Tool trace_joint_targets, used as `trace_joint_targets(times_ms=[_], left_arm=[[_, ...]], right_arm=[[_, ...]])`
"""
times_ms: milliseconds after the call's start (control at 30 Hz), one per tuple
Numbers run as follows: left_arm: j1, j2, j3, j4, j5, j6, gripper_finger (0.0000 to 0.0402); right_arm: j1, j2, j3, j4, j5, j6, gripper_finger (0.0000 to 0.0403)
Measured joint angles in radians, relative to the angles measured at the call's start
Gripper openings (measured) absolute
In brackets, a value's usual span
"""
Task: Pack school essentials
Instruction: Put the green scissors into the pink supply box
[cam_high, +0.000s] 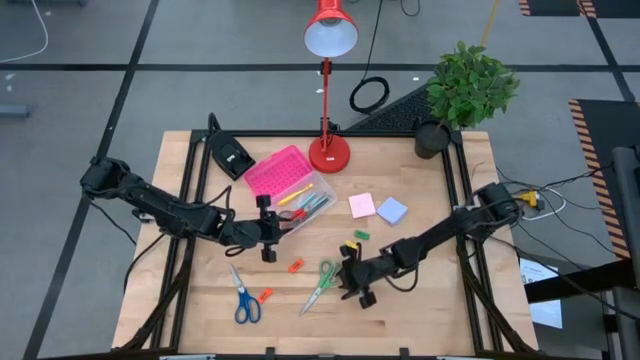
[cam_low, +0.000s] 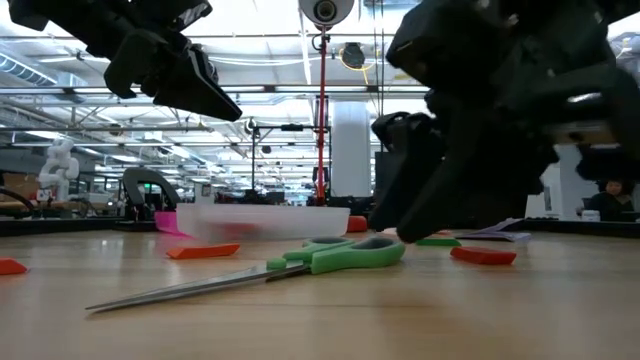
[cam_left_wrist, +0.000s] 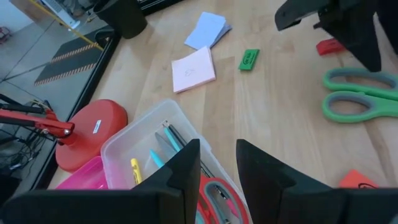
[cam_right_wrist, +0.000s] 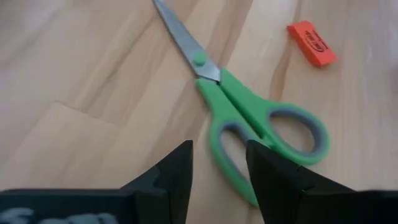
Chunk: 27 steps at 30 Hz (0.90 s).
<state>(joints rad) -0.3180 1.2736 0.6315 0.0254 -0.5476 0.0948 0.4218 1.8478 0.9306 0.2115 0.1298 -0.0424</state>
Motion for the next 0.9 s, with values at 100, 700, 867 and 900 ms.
trace_joint_targets(times_ms=[100, 700, 867, 900], left_arm=[[0.0, 0.0, 0.0, 0.0, 0.0, 0.0, 0.0106], [0.0, 0.0, 0.0, 0.001, -0.002, 0.006, 0.0106], [0.0, 0.0, 0.0, 0.001, -0.002, 0.006, 0.0106], [0.0, 0.0, 0.0, 0.0, -0.002, 0.006, 0.0106]], right_arm=[[-0.01, 0.017, 0.0, 0.008, 0.002, -0.02, 0.0138], [-0.016, 0.075, 0.003, -0.007, -0.057, -0.033, 0.0035], [-0.017, 0.075, 0.002, -0.002, -0.078, -0.033, 0.0013], [-0.017, 0.075, 0.002, 0.003, -0.079, -0.032, 0.0013]])
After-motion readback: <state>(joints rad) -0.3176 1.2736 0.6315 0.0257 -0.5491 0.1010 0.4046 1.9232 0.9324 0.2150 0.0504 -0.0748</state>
